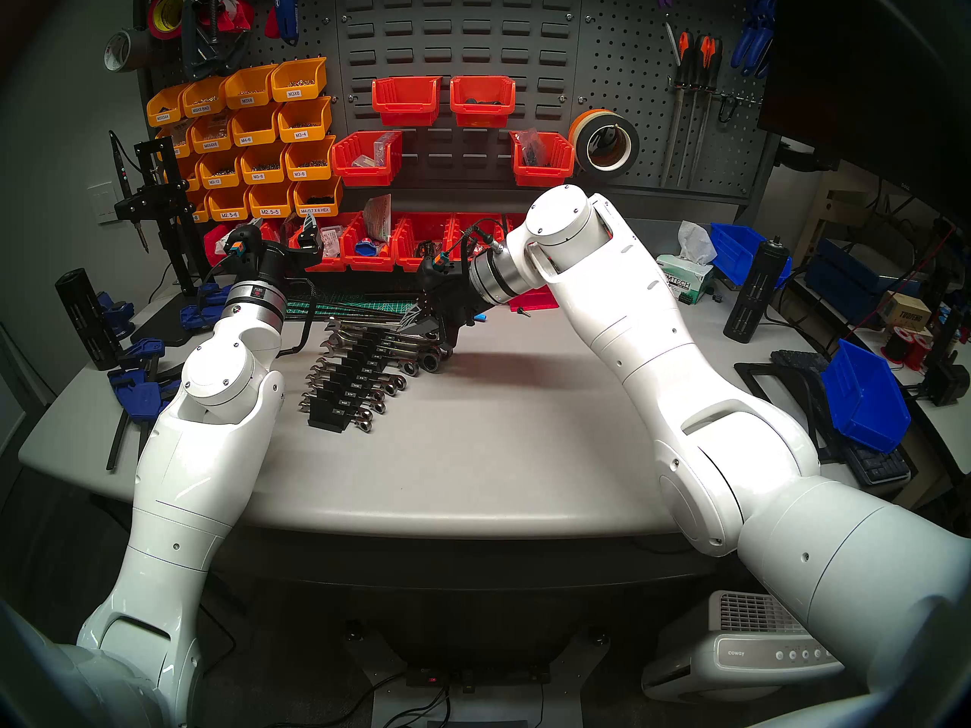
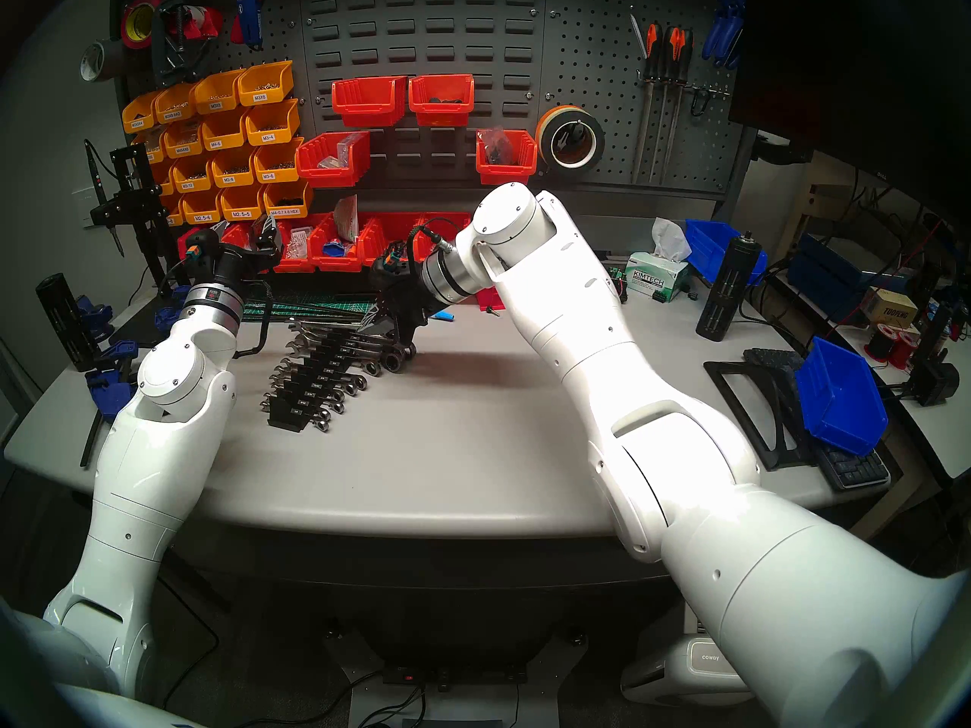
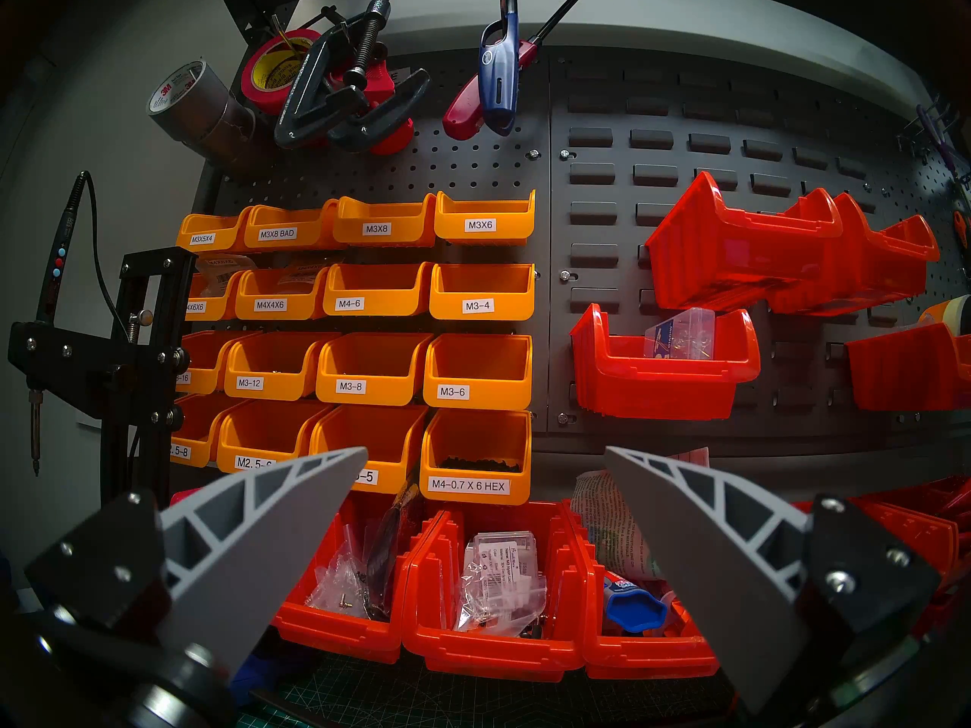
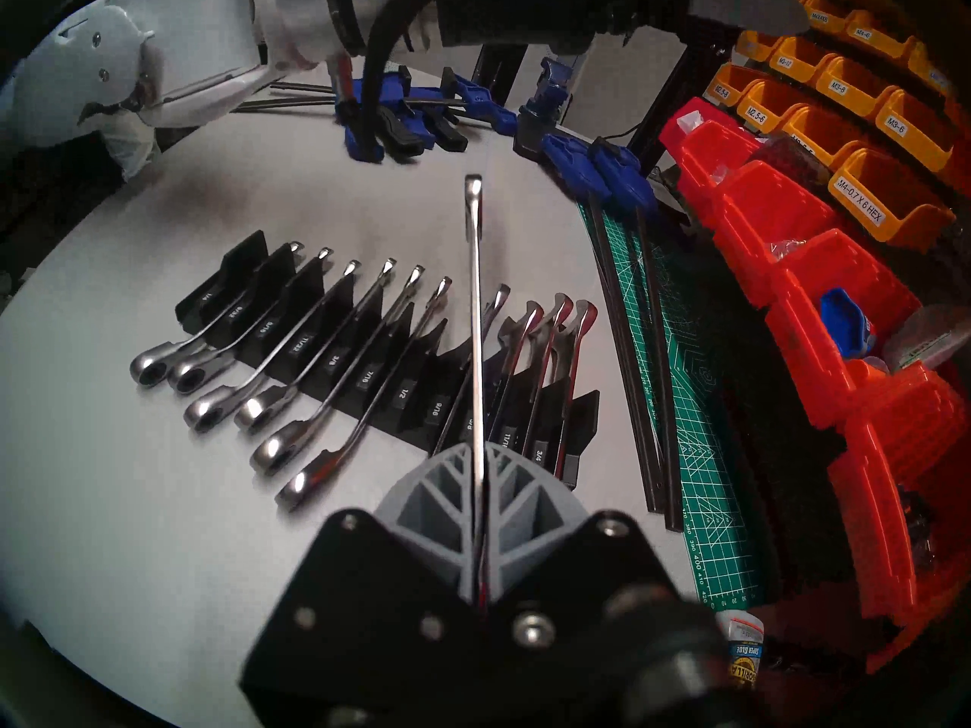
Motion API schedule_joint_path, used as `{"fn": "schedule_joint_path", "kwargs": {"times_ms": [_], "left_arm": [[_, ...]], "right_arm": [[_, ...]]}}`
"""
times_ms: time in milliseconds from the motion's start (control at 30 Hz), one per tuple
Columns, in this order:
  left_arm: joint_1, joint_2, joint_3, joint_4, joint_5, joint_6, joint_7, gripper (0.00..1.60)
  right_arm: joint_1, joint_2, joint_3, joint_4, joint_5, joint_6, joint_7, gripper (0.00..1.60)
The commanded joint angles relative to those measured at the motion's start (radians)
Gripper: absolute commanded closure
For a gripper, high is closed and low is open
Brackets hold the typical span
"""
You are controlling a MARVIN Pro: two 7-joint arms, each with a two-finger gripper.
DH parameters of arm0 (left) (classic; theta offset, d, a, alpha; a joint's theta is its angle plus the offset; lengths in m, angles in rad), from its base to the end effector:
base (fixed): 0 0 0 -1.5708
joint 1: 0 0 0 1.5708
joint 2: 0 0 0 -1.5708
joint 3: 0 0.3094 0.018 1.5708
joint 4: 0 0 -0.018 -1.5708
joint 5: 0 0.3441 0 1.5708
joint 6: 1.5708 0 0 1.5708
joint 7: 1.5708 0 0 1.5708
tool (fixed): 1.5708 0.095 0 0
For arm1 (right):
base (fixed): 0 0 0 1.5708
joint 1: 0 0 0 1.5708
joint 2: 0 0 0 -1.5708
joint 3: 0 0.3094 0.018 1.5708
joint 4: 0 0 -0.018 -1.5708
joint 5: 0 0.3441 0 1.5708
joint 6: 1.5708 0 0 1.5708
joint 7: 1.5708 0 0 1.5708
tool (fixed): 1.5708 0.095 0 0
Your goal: Put the wrenches on the table into the correct slot in the case
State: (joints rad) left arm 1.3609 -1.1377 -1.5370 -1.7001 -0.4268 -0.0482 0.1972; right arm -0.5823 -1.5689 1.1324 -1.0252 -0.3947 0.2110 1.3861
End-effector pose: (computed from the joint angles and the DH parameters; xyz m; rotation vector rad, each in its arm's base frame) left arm 0.4963 0.1183 -0.1475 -1.7500 -0.1466 -2.5317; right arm 0.5842 0.2018 -0.1058 -1.5233 -1.9822 -1.0909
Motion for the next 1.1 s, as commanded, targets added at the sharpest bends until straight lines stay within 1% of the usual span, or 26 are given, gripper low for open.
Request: {"fn": "schedule_joint_path", "kwargs": {"times_ms": [0, 133, 167, 300, 367, 633, 867, 933, 1000, 1067], "left_arm": [[-0.031, 0.002, -0.008, -0.027, 0.0, -0.011, 0.0, 0.0], [-0.031, 0.002, -0.008, -0.027, 0.0, -0.011, 0.0, 0.0], [-0.031, 0.002, -0.008, -0.027, 0.0, -0.011, 0.0, 0.0], [-0.031, 0.002, -0.008, -0.027, 0.0, -0.011, -0.001, 0.0], [-0.031, 0.002, -0.008, -0.027, 0.0, -0.011, -0.001, 0.0], [-0.031, 0.002, -0.008, -0.027, 0.0, -0.011, 0.0, 0.0], [-0.032, 0.002, -0.008, -0.028, 0.0, -0.011, 0.0, 0.0], [-0.032, 0.001, -0.008, -0.028, 0.0, -0.011, 0.0, 0.0], [-0.032, 0.001, -0.008, -0.028, 0.0, -0.011, 0.0, 0.0], [-0.032, 0.002, -0.008, -0.028, 0.0, -0.011, 0.0, 0.0]], "right_arm": [[0.101, -0.037, 0.002, 0.021, 0.0, 0.002, 0.011, 1.6], [0.121, -0.049, -0.002, 0.054, -0.006, -0.001, 0.018, 1.6], [0.117, -0.052, 0.003, 0.051, -0.009, 0.0, 0.016, 1.6], [0.146, -0.067, 0.0, 0.086, -0.009, -0.003, 0.016, 1.6], [0.155, -0.077, 0.008, 0.101, -0.002, -0.002, 0.014, 1.6], [0.185, -0.104, 0.01, 0.153, 0.01, 0.002, 0.036, 1.6], [0.201, -0.12, 0.028, 0.2, 0.022, 0.016, 0.04, 1.6], [0.202, -0.124, 0.043, 0.213, 0.03, 0.033, 0.034, 1.6], [0.205, -0.123, 0.042, 0.218, 0.028, 0.032, 0.035, 1.6], [0.201, -0.13, 0.072, 0.229, 0.046, 0.06, 0.018, 1.6]]}}
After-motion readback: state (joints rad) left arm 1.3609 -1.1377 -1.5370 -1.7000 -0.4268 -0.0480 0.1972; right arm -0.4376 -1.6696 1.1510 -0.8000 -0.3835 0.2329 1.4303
